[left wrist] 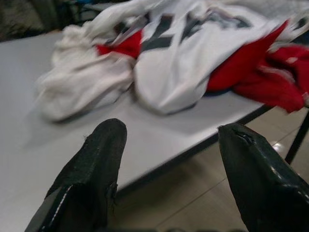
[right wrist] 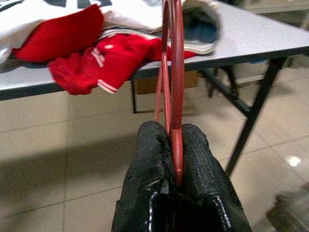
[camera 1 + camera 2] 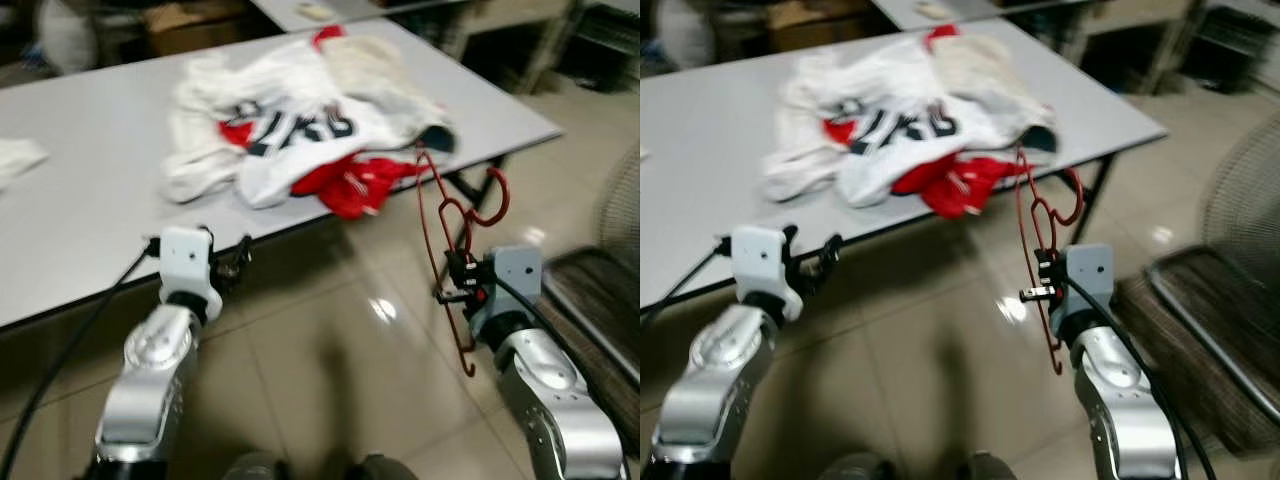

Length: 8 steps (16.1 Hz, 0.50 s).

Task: Hang hanger

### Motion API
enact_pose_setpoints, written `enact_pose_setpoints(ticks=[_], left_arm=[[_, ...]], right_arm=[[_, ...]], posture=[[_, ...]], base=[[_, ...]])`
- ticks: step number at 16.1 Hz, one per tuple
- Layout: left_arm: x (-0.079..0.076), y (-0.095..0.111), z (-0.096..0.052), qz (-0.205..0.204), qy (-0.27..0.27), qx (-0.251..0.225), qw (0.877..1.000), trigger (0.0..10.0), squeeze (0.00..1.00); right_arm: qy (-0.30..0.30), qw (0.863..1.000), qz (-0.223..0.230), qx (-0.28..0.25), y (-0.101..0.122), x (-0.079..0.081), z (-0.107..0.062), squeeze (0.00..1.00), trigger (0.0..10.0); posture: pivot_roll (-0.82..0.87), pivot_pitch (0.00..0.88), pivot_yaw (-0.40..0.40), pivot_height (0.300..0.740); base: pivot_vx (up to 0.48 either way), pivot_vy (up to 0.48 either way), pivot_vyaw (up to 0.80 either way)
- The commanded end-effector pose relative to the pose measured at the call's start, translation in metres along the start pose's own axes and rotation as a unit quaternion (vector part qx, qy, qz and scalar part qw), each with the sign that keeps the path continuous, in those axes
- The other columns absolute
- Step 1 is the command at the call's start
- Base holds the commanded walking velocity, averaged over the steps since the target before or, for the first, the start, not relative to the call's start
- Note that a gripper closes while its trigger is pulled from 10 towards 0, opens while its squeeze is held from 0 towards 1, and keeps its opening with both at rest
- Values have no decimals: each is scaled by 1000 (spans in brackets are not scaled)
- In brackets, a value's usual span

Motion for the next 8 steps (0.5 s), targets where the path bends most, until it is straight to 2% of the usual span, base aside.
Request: enact_pose_setpoints(ticks=[1, 8], left_arm=[[4, -2, -3, -2, 6, 6, 1000, 10000, 0], [2, -3, 0, -6, 3, 6, 1000, 10000, 0]], right_arm=[[4, 1000, 5, -2, 1, 3, 0, 0, 10000], [-17, 999, -26, -11, 5, -2, -1, 0, 10000]], posture=[[-110, 124, 23, 740], [-119, 128, 28, 740]], base=[[0, 345, 0], [0, 404, 0]])
Point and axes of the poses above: a point about 5 cm out from each wrist's last joint towards the gripper, its own z axis pointing out of the wrist towards the gripper, its own y axis along the axis of the wrist's last joint, x = y × z, the point moved 1 cm from there along z, pointing out of the wrist towards the gripper, and after that the axes turned 9 degrees about -z, right-handed, at the moved point
